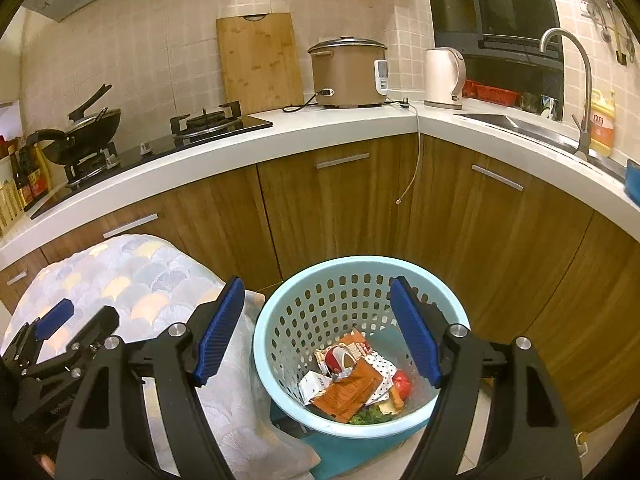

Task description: Collect trash

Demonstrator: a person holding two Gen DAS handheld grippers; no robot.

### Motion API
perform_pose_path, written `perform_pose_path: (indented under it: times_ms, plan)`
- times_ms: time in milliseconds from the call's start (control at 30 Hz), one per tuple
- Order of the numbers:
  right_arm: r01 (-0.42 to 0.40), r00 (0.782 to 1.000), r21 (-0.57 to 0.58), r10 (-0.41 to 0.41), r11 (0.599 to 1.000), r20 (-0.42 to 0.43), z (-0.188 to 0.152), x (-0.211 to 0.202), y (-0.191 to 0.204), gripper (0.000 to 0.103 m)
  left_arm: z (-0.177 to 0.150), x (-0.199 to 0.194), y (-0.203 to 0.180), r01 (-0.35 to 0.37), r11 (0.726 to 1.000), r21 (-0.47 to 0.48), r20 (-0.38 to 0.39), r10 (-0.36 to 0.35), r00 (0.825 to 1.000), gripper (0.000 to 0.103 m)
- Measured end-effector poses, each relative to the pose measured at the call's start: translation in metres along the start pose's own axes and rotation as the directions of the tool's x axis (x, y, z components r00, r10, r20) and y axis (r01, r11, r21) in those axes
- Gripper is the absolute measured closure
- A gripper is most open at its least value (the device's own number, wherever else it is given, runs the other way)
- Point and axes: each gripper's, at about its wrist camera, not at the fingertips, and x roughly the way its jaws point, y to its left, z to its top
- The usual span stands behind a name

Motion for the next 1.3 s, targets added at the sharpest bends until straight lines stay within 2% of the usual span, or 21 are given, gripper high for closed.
perform_pose_path:
  times_ms: [333,533,767,1300]
  plan:
    - [-0.02,1.0,-0.021,0.02,1.0,0.0,-0.004,0.006,0.008,0.032,0.004,-0.005,0.005,-0.014,1.0,0.0,0.016,0.014,1.0,0.011]
    - [-0.023,1.0,-0.018,0.023,1.0,0.007,-0.005,0.007,0.009,0.032,0.006,-0.014,0.004,-0.03,0.999,0.02,0.06,0.029,0.998,0.011]
    - [-0.039,0.998,-0.023,0.04,0.999,0.053,-0.001,0.0,0.007,0.032,0.008,-0.021,0.002,-0.026,0.999,0.036,0.102,0.022,0.995,0.011]
    - [-0.059,0.994,-0.041,0.062,0.997,0.085,0.001,-0.002,0.014,0.032,0.01,-0.022,0.007,-0.032,0.999,0.021,0.107,0.03,0.994,0.01]
